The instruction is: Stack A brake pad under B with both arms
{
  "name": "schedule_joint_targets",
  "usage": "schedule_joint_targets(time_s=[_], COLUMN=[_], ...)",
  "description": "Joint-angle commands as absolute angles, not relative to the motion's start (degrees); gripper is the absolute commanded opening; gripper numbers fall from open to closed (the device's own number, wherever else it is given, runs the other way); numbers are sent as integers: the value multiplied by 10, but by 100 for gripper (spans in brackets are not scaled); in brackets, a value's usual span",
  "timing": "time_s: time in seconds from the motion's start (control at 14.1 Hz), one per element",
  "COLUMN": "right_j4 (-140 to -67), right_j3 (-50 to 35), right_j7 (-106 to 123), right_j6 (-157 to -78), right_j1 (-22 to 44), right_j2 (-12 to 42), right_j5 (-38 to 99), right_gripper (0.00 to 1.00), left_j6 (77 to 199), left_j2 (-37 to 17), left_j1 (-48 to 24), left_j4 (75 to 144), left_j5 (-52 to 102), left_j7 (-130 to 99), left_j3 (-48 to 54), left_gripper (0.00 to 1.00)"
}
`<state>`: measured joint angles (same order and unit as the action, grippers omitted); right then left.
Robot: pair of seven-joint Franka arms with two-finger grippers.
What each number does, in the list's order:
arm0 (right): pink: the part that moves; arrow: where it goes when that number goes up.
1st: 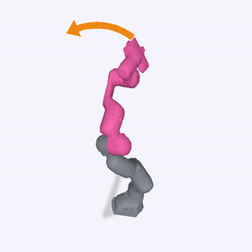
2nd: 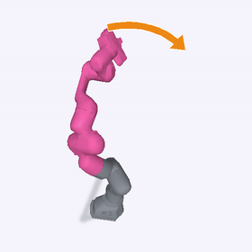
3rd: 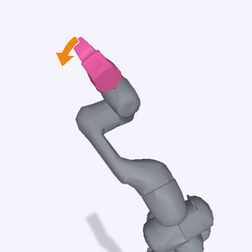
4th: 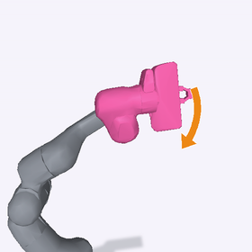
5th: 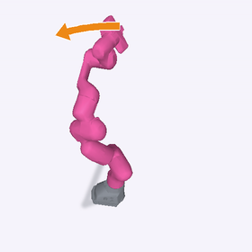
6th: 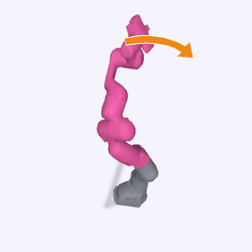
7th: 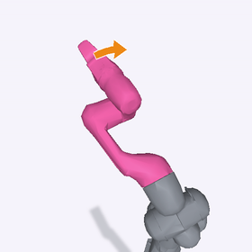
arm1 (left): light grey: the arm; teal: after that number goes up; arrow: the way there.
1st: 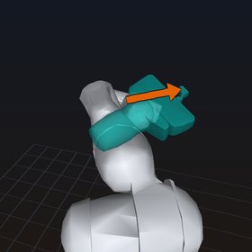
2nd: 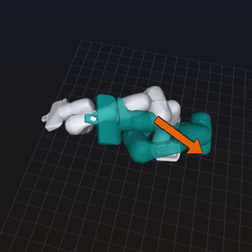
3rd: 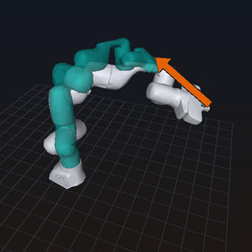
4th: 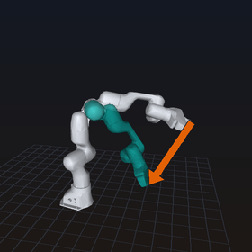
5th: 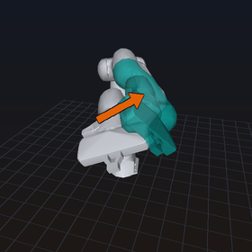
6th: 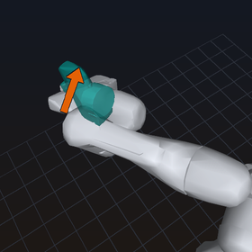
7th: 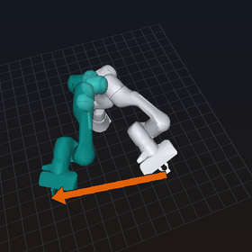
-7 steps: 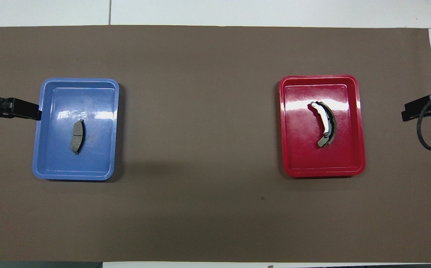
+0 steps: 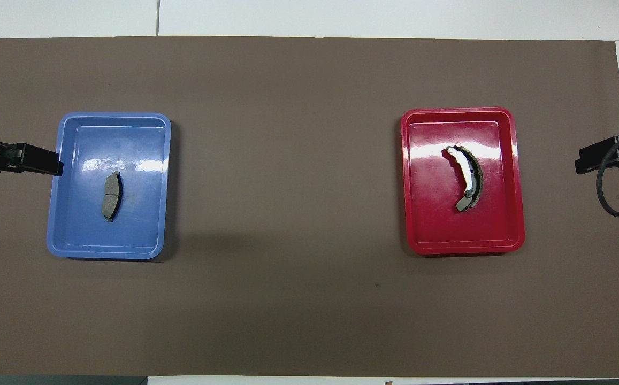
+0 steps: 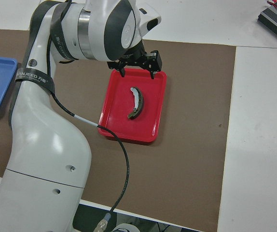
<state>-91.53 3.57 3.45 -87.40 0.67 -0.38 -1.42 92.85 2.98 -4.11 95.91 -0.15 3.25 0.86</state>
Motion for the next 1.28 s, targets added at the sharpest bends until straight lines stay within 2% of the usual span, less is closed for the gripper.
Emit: schedule_joint_targets(time_s=[0.0, 0.43, 0.64, 0.85, 1.21], right_j4=[-907, -923, -965, -1022, -1118], right_j3=[34, 24, 10, -1, -20], right_j7=[23, 18, 1, -14, -41], right_j6=[-869, -917, -971, -1053, -1181], right_j1=[10, 10, 10, 10, 11], right_j2=[1, 12, 24, 40, 65], right_j5=[-14, -11, -11, -11, -3], right_gripper=[99, 99, 99, 99, 99], left_j6=[934, 1151, 1263, 1362, 1427], left_j2=[42, 40, 19, -19, -60], left_j1=[-43, -42, -36, -36, -36], left_j4=[990, 1158, 1234, 1279, 1327], left_j5=[4, 4, 4, 4, 4], left_j7=[33, 66, 85, 84, 84], left_j3=[-3, -28, -32, -32, -32], left_gripper=[100, 99, 99, 99, 99])
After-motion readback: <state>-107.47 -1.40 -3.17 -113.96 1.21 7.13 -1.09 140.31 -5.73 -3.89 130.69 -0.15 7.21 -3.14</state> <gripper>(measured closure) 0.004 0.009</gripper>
